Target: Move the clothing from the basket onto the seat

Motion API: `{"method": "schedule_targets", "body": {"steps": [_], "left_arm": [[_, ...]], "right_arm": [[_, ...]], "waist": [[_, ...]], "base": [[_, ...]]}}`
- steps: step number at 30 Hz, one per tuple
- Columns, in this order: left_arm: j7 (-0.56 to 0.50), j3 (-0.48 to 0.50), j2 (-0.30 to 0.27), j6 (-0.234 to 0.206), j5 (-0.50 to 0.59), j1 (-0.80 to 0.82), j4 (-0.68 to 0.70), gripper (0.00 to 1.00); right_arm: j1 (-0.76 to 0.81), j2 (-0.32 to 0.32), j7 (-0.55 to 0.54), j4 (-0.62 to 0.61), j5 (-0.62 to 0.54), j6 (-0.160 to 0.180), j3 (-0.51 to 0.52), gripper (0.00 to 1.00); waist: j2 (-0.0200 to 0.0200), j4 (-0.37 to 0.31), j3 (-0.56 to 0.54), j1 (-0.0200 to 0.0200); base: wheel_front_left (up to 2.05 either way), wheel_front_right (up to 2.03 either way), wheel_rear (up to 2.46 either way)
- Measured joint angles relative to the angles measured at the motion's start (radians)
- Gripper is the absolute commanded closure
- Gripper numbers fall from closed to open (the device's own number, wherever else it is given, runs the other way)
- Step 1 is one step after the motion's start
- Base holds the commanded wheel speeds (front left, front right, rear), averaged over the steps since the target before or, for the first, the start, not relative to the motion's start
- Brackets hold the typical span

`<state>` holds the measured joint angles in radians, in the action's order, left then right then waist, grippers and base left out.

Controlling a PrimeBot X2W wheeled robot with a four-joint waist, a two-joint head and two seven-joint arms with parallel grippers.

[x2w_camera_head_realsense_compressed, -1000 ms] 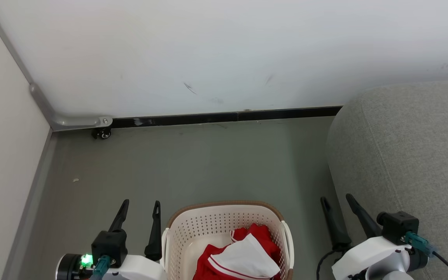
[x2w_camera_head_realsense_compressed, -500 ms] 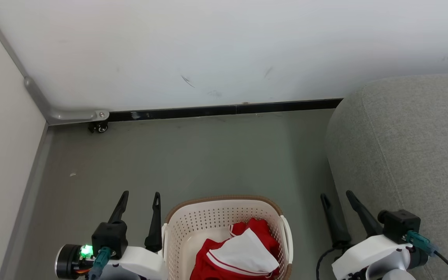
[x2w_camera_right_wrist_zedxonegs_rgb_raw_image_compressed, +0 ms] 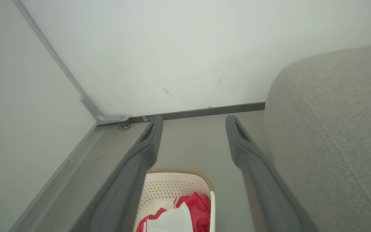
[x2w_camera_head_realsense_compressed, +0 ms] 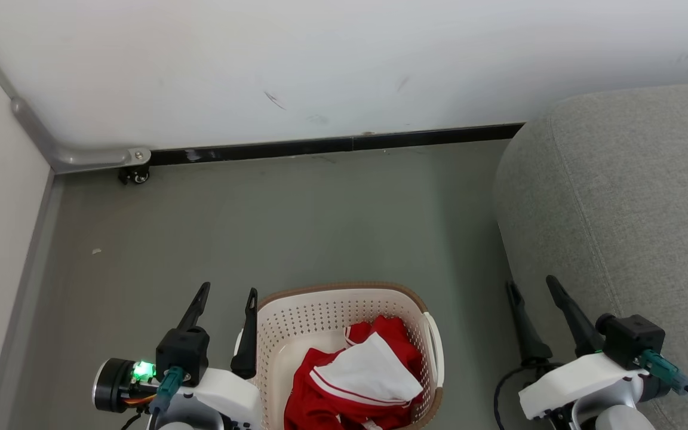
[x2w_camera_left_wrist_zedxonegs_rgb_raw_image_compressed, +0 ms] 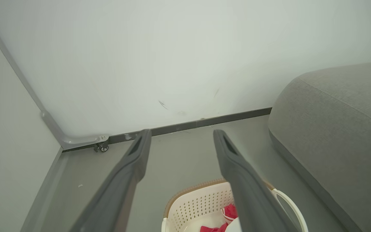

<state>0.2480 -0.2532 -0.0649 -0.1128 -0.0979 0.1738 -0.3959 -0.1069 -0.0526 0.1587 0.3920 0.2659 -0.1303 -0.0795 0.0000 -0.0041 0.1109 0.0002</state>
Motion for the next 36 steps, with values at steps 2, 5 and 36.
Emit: {"method": "schedule_targets", "body": {"steps": [2,5,36], "left_arm": [[0.0,-0.003,-0.004,0.003,0.005,0.002,-0.019,0.0],[0.0,-0.013,-0.009,0.012,0.01,0.007,-0.046,0.0],[0.0,-0.068,-0.033,0.052,0.079,0.203,-0.261,0.0]], "right_arm": [[0.0,0.0,0.006,-0.005,-0.006,0.0,0.011,0.0],[0.0,0.001,0.012,-0.012,-0.014,0.0,0.019,0.0],[-0.085,0.005,0.045,-0.109,-0.001,0.0,0.081,0.0]], "waist": [[0.0,-0.004,0.011,0.0],[0.0,-0.012,0.03,0.0],[0.0,-0.106,0.29,0.0]], "base": [[0.0,0.0,0.0],[0.0,0.0,0.0],[0.0,0.0,0.0]]}}
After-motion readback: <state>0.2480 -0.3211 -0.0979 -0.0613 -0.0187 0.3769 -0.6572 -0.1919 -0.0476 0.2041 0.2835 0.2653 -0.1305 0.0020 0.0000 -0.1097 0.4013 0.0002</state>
